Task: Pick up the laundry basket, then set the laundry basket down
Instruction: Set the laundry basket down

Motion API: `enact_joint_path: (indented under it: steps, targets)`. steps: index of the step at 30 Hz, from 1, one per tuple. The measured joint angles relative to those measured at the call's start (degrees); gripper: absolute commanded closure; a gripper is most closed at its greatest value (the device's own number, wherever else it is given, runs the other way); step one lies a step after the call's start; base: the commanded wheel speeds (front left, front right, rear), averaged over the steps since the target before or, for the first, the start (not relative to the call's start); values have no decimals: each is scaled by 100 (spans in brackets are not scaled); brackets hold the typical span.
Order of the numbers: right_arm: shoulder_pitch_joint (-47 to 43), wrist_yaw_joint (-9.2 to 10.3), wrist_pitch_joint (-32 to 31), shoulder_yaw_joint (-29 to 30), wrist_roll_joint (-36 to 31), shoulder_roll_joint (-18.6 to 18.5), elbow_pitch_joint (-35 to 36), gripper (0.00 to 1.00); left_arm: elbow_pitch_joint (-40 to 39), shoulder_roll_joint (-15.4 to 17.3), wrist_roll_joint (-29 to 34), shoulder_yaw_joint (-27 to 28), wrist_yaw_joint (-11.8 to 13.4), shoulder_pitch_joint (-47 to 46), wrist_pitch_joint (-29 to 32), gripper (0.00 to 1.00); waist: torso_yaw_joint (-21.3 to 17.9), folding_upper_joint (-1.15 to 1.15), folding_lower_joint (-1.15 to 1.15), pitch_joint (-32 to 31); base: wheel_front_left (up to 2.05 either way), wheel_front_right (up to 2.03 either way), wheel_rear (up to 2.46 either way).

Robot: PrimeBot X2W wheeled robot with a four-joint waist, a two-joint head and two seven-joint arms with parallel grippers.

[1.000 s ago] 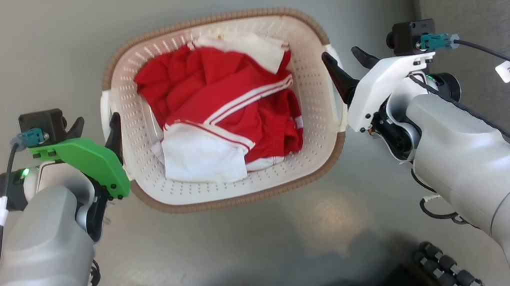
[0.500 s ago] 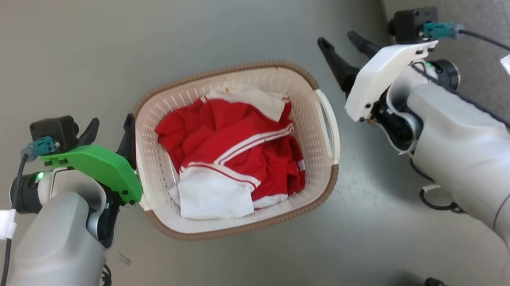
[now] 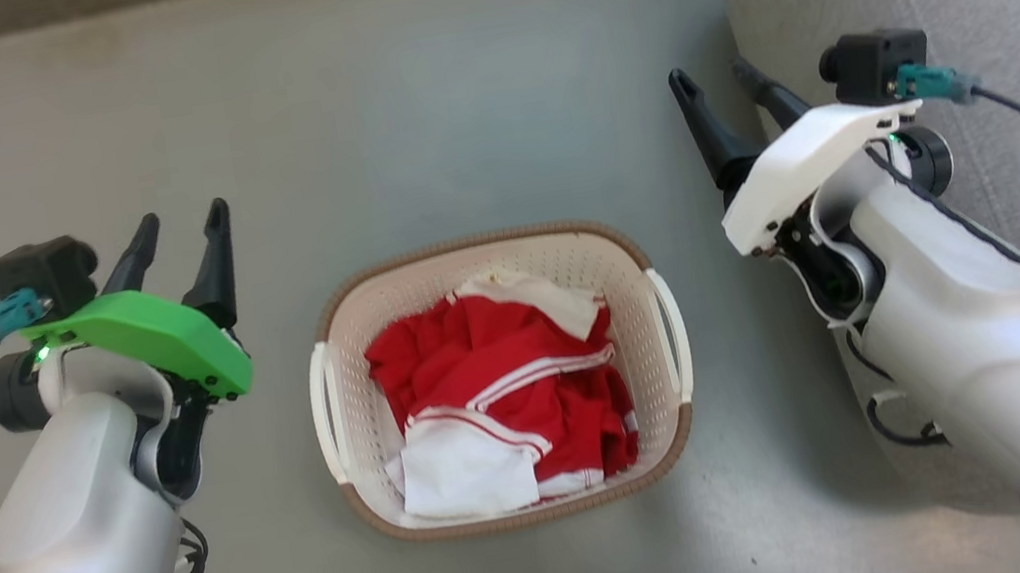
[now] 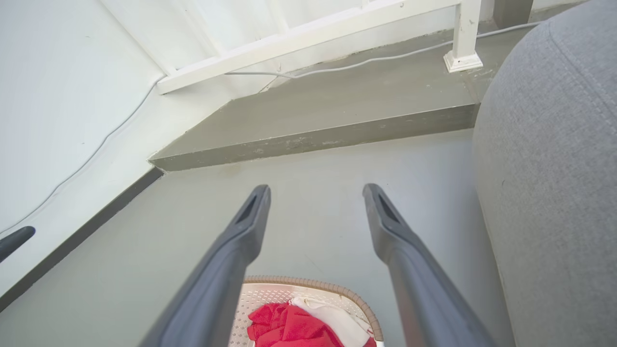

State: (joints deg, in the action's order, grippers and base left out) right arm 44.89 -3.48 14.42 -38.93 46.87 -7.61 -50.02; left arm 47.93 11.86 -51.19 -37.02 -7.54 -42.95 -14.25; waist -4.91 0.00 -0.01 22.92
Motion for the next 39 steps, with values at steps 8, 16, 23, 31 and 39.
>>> enact_joint_path:
  steps: [8, 16, 23, 31, 39]
  targets:
    - [-720, 108, 1, 531, -467, -22, 678, 0, -692, 81, 428, 533, 0, 673, -1, 0, 19, 0, 0, -665, 0, 0, 0]
    - [-1553, 218, 1, 817, -938, -160, 1161, 0, -1328, 79, 783, 1140, 149, 1482, 0, 0, 50, 0, 0, -1326, 0, 0, 0]
    - [-2019, 558, 1, 1314, -1469, -331, 1961, 0, -2279, 40, 1290, 1791, 253, 2039, -18, 0, 88, 0, 0, -1809, 0, 0, 0]
    - [-2454, 712, 2, 1801, -1929, -315, 2856, 0, -2720, -112, 1446, 2269, 310, 2865, -16, 0, 80, 0, 0, -1985, 0, 0, 0]
    - [-2999, 721, 15, 2100, -2242, -268, 3329, 0, -3177, -196, 1842, 2529, 309, 3173, -18, 0, 121, 0, 0, -2002, 0, 0, 0]
